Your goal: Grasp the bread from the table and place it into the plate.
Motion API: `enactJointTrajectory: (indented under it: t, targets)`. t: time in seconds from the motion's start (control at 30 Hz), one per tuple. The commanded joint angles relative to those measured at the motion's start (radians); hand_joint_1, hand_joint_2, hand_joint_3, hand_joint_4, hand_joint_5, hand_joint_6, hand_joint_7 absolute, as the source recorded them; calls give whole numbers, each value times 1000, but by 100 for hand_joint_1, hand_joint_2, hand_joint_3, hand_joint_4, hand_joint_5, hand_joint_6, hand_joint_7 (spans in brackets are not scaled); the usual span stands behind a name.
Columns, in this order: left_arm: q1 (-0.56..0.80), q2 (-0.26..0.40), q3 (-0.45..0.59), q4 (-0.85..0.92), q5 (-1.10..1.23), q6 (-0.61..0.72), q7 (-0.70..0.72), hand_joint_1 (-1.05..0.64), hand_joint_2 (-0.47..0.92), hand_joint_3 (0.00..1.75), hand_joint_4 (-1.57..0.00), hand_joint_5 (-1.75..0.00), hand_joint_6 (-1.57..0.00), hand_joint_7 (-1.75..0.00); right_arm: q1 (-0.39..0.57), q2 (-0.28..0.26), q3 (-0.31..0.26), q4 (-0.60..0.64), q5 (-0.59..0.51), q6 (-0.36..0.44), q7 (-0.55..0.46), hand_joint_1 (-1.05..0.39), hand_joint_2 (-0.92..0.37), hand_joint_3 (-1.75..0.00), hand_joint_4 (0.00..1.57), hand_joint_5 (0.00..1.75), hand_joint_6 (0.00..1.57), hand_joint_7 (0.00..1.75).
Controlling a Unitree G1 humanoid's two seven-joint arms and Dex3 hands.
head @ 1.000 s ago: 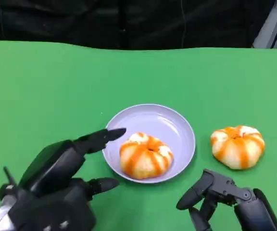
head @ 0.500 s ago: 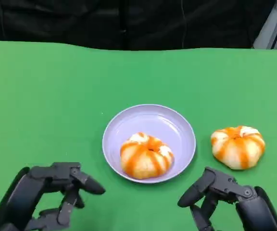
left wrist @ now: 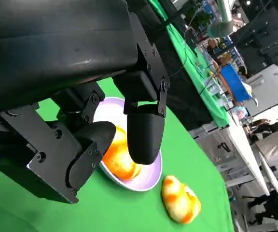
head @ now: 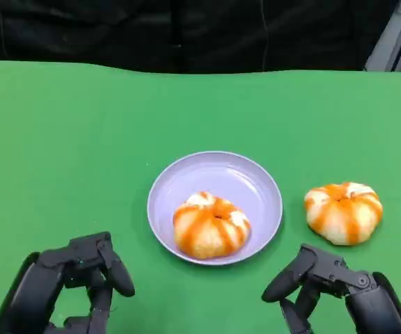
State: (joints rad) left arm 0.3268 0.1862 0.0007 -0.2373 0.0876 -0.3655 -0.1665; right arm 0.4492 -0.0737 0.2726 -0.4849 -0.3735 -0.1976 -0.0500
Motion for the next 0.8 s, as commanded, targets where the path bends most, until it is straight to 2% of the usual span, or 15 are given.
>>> enactJointTrajectory:
  t: [0.03,0.8]
  targets:
    - [-16,4,5,34,6,-42,11,3,26,155,-88,-168,-84,-146,5,-5,-11,-13,8,10,5,-15,-41,-119,82,157,73,122]
    - [-38,6,12,74,21,-83,14,2,24,157,-89,-167,-85,-144,-4,3,-6,-11,-1,18,4,-13,-42,-119,82,155,73,121]
